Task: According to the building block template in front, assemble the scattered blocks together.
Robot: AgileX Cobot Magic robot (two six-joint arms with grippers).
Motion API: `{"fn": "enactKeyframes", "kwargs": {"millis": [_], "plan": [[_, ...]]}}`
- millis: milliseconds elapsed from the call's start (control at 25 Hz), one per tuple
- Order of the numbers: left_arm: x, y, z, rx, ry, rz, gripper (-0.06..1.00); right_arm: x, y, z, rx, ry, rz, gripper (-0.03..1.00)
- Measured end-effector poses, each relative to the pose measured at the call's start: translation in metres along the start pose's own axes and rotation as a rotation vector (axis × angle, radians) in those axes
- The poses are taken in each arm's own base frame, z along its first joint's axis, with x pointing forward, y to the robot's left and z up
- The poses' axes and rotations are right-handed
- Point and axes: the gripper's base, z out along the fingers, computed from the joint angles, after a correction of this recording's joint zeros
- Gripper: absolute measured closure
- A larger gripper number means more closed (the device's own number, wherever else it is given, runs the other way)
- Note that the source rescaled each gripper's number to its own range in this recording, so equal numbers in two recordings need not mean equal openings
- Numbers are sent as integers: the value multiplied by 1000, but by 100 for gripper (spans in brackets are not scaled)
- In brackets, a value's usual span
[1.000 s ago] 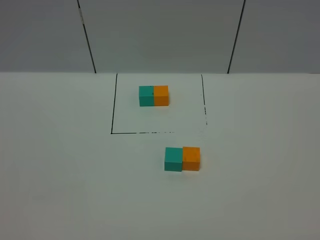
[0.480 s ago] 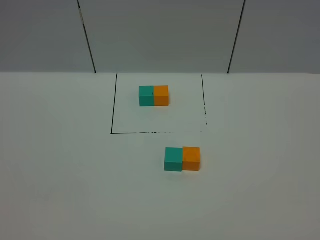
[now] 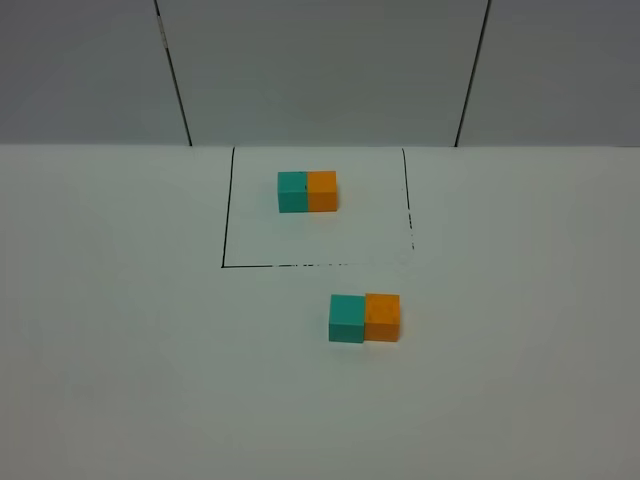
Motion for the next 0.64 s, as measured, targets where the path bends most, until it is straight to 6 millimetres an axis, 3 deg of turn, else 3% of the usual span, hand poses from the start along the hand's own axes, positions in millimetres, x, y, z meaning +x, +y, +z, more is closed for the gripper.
{"fn": "enactKeyframes", "kwargs": {"millis": [640], "plan": [[0,0,0,0,0,0,30,0,0,0,0,0,0,5]]}}
